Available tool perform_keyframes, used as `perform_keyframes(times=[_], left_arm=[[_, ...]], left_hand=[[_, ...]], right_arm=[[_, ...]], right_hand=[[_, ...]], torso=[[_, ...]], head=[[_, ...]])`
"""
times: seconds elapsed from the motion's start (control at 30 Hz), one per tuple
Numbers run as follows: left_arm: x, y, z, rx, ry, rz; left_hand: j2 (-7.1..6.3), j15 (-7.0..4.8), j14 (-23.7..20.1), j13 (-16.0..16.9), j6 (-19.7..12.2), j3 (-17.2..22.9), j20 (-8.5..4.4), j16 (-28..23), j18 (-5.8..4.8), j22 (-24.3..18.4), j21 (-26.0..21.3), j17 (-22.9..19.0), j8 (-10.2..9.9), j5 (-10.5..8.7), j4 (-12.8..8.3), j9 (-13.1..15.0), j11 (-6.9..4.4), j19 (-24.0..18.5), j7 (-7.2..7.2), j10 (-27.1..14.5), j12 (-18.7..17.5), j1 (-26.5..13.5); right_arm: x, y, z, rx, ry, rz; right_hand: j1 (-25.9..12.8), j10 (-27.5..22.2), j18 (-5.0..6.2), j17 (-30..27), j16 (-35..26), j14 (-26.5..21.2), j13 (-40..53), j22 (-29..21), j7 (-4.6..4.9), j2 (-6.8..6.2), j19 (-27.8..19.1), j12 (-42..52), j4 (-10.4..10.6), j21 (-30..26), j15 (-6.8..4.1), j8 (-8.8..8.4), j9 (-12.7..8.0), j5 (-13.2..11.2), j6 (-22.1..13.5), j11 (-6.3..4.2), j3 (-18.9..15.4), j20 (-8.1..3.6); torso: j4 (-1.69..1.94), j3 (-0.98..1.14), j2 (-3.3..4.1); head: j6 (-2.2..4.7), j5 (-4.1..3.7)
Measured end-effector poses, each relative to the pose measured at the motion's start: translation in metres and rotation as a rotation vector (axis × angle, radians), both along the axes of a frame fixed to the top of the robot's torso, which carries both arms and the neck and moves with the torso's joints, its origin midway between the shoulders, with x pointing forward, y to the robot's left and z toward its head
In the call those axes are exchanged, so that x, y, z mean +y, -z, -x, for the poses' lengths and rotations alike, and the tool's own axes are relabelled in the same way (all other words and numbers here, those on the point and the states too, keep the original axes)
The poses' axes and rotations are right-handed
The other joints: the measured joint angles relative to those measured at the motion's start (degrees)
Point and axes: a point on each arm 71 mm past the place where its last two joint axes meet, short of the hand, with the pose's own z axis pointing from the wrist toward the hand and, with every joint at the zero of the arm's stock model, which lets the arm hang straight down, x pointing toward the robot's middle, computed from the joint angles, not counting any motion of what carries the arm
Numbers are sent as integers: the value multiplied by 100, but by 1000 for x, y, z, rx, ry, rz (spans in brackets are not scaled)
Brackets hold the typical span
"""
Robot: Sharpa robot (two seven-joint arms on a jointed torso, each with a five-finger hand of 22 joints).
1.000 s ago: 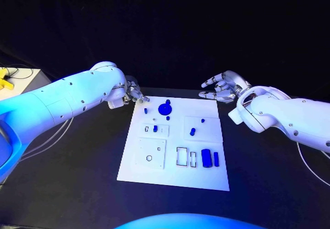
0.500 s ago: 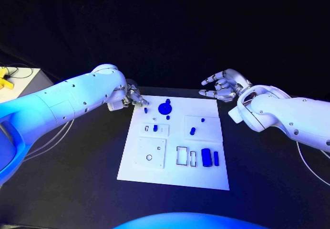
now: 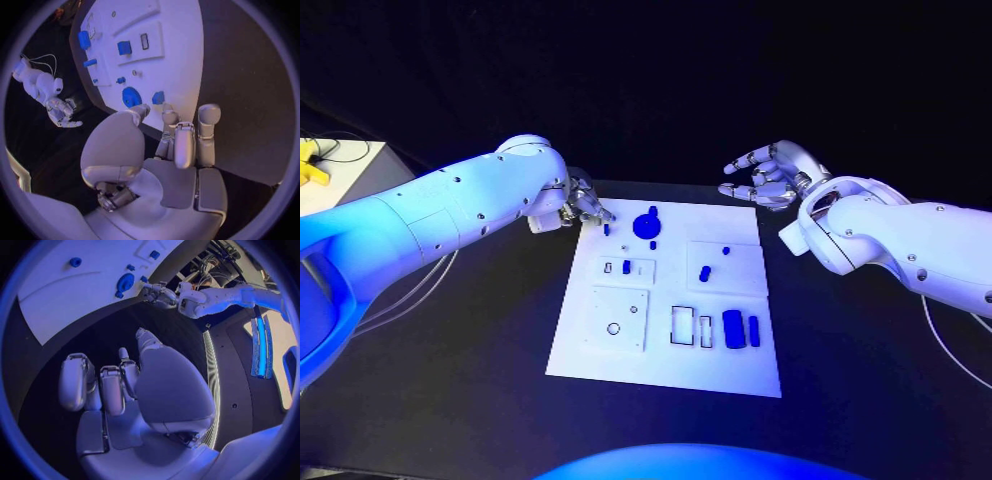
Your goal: Assemble the parts on the task board
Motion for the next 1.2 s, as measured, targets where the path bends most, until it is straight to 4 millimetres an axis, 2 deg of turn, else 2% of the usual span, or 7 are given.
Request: perform_keyframes(times=[0.7,1.0,1.07,1.2], left_arm=[[-2,5,3,30,18,-5],[-1,5,3,30,15,0],[-1,5,3,29,13,3],[-1,5,2,28,7,11]], left_hand=[[24,0,0,1,20,0,0,0,0,11,0,0,0,0,0,-7,-21,0,-21,-20,0,-21],[199,0,0,6,42,120,0,0,0,39,0,0,22,0,-24,-23,-21,0,-42,-20,0,151],[292,0,0,6,41,153,0,23,0,42,0,0,22,0,-26,-23,-21,0,-42,-20,0,156],[386,0,0,6,41,265,0,23,0,51,0,0,56,0,-28,-22,-21,0,-42,-19,0,251]], right_arm=[[0,0,0,0,1,-2],[1,0,-1,1,0,-3],[1,0,-1,1,0,-3],[1,0,-1,1,1,-2]], right_hand=[[0,1,0,0,0,0,4,-1,0,0,0,0,0,0,0,0,1,0,0,0,0,0],[0,1,0,0,0,0,3,-2,0,0,0,0,-16,0,0,0,1,0,0,0,15,0],[0,1,0,0,0,0,3,-2,-1,0,0,0,-15,0,0,0,1,0,0,0,15,0],[0,1,0,0,0,0,3,-3,0,0,0,0,-15,0,0,0,1,0,0,0,15,0]], torso=[[1,0,1],[1,2,1],[0,2,1],[-2,2,2]], head=[[-34,-3],[-47,-3],[-50,-3],[-57,-7]])
